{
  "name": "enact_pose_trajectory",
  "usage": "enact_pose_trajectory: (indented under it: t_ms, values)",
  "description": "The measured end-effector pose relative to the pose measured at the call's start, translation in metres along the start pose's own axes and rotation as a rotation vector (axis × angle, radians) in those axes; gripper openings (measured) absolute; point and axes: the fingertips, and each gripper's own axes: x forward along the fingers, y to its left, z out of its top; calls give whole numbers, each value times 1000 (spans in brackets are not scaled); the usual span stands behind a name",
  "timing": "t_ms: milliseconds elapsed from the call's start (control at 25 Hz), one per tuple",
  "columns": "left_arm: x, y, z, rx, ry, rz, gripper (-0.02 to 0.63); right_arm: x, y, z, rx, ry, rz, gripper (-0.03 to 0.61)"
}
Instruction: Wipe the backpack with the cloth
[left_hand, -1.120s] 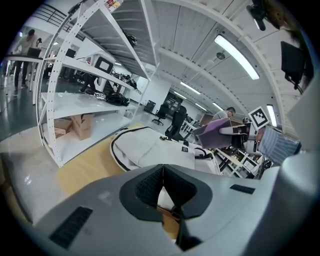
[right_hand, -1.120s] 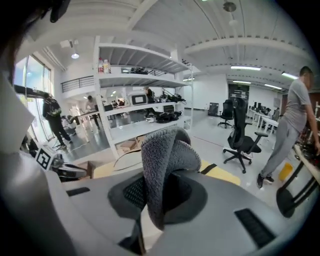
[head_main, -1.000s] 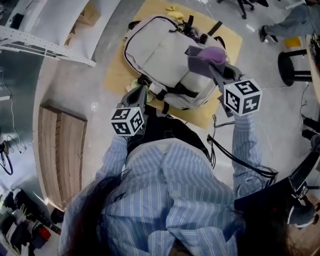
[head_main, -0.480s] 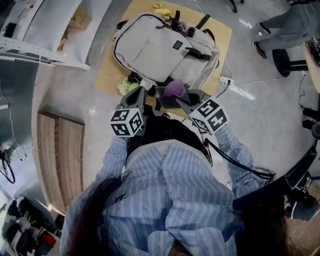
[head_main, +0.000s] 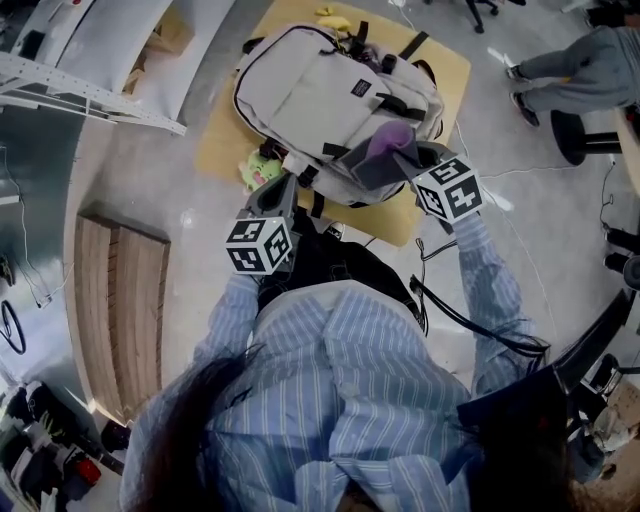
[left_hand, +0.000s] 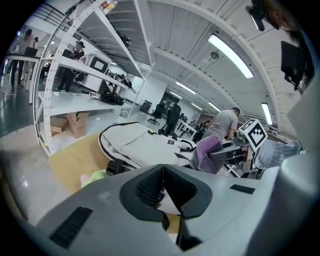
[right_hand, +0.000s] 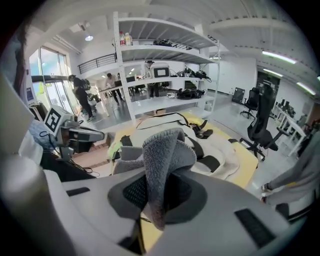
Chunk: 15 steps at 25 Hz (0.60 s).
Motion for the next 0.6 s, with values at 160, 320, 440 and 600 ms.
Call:
enact_pose_trajectory:
  t_ms: [160, 320, 440, 600]
  values:
    - [1, 4, 3, -6, -12, 11, 5, -2, -46, 6, -15, 11, -94, 41]
    - [3, 3, 4, -7, -18, 8, 5, -8, -95, 13, 48, -5, -191, 41]
    - [5, -2, 4, -3, -17, -5, 5, -12, -127, 18, 97, -21, -241, 41]
    - [9, -10, 6, 9, -18, -25, 5, -22, -159, 30, 174, -61, -295, 41]
